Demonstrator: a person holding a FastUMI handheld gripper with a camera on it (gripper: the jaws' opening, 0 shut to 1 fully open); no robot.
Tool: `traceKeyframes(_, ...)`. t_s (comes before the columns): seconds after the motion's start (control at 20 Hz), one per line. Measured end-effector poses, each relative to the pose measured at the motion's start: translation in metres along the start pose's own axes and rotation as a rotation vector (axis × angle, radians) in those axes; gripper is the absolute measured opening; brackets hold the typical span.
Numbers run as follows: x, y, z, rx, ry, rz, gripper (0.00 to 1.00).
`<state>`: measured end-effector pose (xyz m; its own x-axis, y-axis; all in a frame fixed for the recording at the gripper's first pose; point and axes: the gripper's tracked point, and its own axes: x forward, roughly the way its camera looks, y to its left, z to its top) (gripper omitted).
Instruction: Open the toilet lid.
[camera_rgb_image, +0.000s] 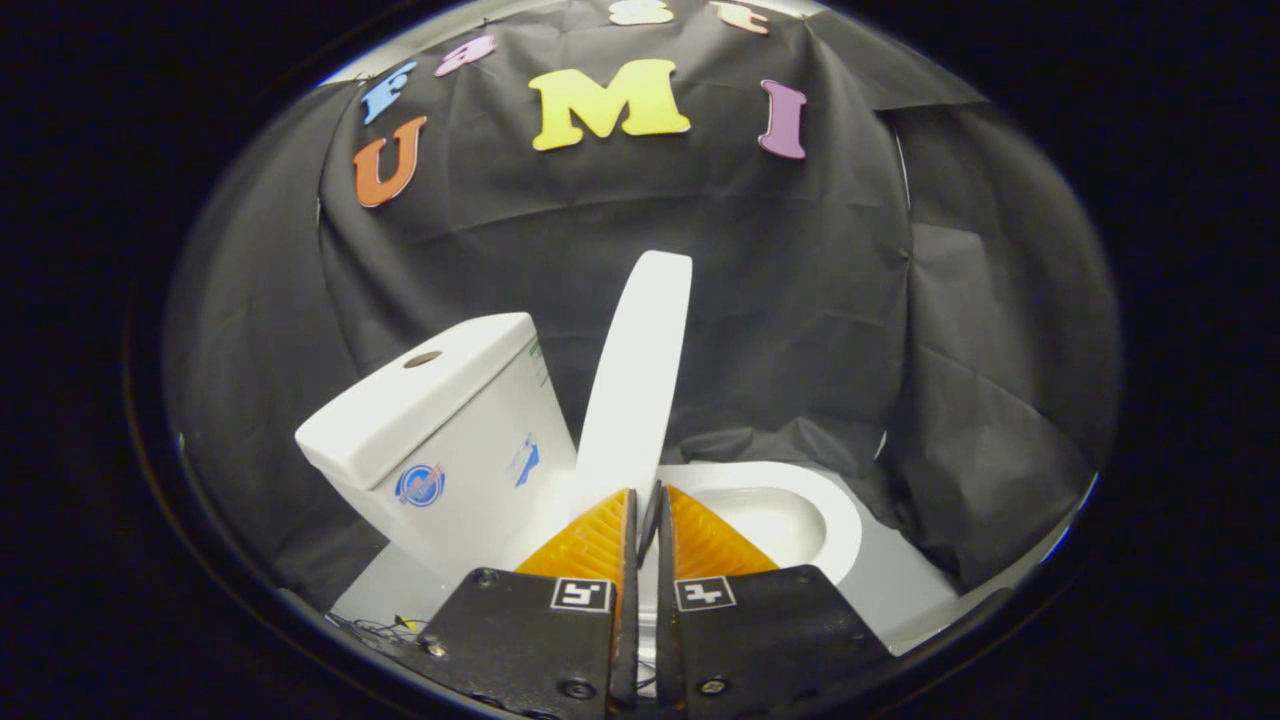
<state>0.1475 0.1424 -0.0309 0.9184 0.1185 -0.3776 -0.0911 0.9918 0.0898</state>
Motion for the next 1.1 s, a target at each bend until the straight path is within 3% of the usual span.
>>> traceKeyframes(0.55, 0.002, 0.044, 0.006, -0.133, -0.026, -0.011, 0.11)
traceKeyframes(1.1, 0.007, 0.085, 0.002, -0.195, -0.015, 0.03, 0.11)
